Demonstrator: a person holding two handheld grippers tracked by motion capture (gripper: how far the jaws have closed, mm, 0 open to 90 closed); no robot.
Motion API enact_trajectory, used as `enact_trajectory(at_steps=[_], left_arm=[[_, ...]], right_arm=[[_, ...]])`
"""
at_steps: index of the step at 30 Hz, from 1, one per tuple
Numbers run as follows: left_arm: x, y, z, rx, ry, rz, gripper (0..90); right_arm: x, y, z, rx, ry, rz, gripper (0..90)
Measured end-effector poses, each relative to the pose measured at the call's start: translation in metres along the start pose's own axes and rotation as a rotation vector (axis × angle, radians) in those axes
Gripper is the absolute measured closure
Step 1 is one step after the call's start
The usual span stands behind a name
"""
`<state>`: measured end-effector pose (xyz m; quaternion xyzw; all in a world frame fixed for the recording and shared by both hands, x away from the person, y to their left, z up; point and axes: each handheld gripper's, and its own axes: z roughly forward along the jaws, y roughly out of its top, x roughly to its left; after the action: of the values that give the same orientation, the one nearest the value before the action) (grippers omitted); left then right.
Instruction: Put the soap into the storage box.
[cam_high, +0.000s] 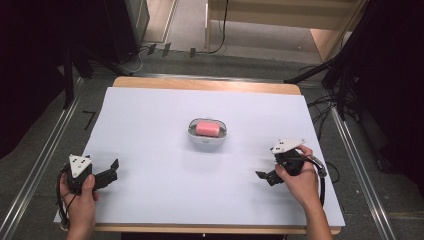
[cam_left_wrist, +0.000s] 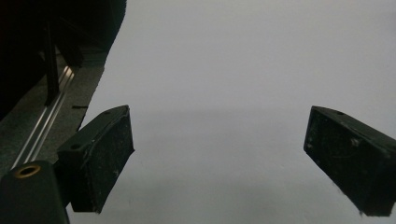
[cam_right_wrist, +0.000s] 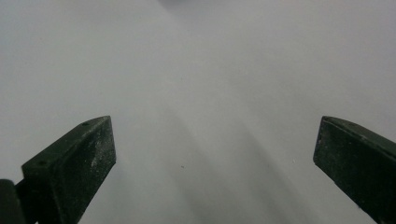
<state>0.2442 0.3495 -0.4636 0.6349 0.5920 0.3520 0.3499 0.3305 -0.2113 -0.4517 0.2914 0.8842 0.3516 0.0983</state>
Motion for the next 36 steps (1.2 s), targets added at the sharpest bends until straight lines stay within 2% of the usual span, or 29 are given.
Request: enact_trajectory(at_steps=[6, 17, 23, 28, 36], left_arm=[[0.0, 0.0, 0.0, 0.001, 0.001, 0.001, 8.9], [0.0, 0.0, 0.0, 0.0, 0.001, 0.004, 8.9], [0.0, 0.0, 0.0, 0.0, 0.002, 0.005, 8.9], [0.0, 0.0, 0.0, 0.0, 0.001, 0.007, 9.0], [0.0, 0.0, 0.0, 0.0, 0.002, 0.002, 9.0]], right_arm=[[0.0, -0.014, -0.004, -0.017, -0.01, 0.02, 0.0], [-0.001, -0.04, -0.015, -0.093, -0.03, 0.067, 0.0], [-0.003, -0.056, -0.021, -0.106, -0.045, 0.086, 0.0], [-0.004, -0.068, -0.026, -0.12, -0.057, 0.115, 0.0], [-0.008, -0.083, -0.035, -0.174, -0.079, 0.162, 0.0]])
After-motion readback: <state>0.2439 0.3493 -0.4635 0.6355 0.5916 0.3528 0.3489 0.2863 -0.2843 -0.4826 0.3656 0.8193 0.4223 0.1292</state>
